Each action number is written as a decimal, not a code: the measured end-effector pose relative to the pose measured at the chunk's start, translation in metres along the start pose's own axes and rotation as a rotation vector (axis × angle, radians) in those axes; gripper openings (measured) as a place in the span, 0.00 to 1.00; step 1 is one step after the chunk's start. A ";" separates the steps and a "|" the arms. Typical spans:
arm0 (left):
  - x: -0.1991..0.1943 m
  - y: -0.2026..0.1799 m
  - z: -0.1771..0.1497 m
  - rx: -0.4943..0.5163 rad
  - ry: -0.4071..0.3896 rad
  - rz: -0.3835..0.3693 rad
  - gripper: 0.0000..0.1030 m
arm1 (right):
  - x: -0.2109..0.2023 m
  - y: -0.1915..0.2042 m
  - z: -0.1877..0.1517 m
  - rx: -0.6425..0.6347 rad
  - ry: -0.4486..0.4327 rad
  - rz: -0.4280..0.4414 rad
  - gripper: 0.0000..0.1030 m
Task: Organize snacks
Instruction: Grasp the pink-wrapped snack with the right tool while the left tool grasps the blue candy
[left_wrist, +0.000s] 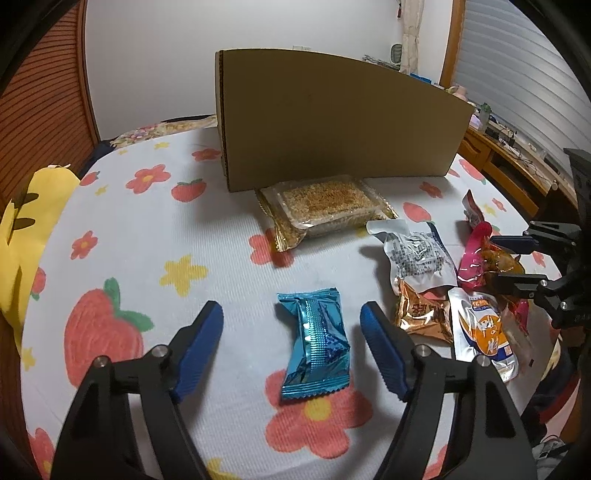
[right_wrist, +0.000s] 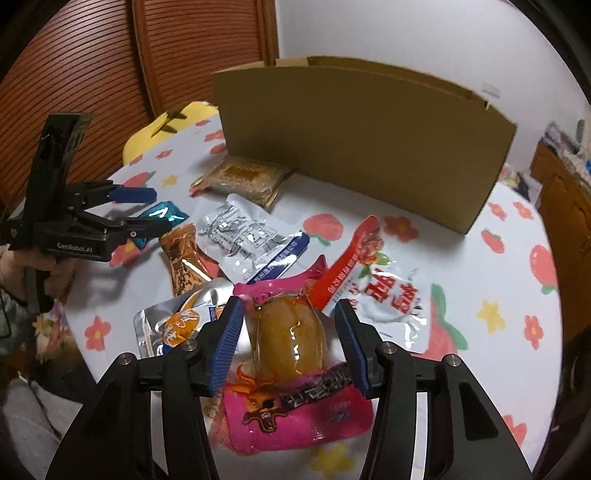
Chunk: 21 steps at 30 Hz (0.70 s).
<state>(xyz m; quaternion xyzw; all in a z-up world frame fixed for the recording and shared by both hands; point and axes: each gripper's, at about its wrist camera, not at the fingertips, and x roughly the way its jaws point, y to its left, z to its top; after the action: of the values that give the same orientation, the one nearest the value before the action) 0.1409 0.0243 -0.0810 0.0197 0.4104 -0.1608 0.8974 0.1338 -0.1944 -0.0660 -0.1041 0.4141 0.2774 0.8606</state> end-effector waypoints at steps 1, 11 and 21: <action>0.000 -0.001 0.000 0.004 -0.001 0.004 0.69 | 0.002 -0.001 0.001 -0.002 0.007 0.006 0.53; 0.000 -0.008 -0.002 0.046 -0.010 0.033 0.48 | 0.006 -0.012 0.004 0.059 0.014 0.081 0.41; -0.001 -0.012 -0.004 0.066 -0.022 0.031 0.24 | 0.005 -0.010 0.009 0.073 -0.025 0.043 0.33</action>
<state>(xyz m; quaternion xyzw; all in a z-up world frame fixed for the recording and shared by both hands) 0.1338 0.0141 -0.0816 0.0537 0.3948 -0.1605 0.9030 0.1481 -0.1974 -0.0644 -0.0605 0.4152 0.2817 0.8629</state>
